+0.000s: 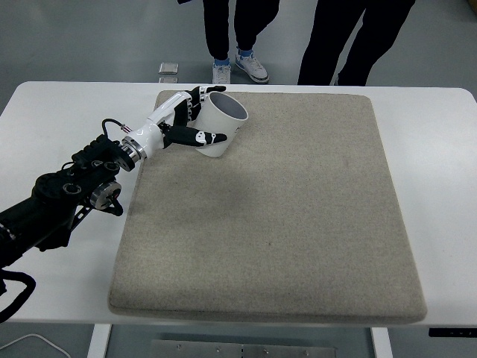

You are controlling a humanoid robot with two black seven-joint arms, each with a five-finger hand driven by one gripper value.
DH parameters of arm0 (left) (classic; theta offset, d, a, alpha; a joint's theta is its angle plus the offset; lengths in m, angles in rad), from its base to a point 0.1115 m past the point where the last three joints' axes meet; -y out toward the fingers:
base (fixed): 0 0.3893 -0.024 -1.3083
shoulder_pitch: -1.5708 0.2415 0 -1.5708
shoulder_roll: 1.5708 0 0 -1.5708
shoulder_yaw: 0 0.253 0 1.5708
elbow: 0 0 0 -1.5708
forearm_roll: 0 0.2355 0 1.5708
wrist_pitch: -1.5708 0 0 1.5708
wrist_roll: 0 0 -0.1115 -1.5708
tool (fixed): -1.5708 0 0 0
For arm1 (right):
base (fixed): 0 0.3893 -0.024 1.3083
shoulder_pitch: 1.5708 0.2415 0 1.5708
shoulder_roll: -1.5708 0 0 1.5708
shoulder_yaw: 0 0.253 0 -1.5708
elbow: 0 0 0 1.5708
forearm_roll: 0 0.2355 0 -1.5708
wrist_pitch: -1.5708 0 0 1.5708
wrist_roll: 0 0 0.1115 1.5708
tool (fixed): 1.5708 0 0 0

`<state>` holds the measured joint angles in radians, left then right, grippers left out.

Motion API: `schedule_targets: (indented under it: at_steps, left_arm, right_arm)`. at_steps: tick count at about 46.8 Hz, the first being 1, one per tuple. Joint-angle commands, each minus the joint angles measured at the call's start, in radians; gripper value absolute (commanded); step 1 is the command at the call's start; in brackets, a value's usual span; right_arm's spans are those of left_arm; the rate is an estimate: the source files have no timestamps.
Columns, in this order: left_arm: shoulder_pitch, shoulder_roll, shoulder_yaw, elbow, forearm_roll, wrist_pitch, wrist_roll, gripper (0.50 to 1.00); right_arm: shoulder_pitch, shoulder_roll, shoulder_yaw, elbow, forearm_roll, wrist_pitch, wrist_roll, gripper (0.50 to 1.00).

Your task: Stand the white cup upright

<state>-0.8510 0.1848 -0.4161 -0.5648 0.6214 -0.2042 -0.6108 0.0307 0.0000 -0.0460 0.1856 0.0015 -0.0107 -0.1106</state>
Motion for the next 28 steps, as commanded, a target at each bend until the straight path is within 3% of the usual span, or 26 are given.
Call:
schedule_targets:
  at_steps: [1, 18, 28]
  left_arm:
    - [0.001, -0.002, -0.001, 0.0, 0.0, 0.0, 0.0, 0.913]
    - [0.003, -0.002, -0.001, 0.0, 0.0, 0.002, 0.0, 0.992]
    - [0.001, -0.002, -0.001, 0.0, 0.001, 0.002, 0.0, 0.994]
  right_arm:
    - [0.0, 0.0, 0.0, 0.0, 0.0, 0.0, 0.0, 0.93]
    - [0.0, 0.0, 0.0, 0.0, 0.0, 0.0, 0.0, 0.93]
    - [0.0, 0.0, 0.0, 0.002, 0.0, 0.0, 0.0, 0.93]
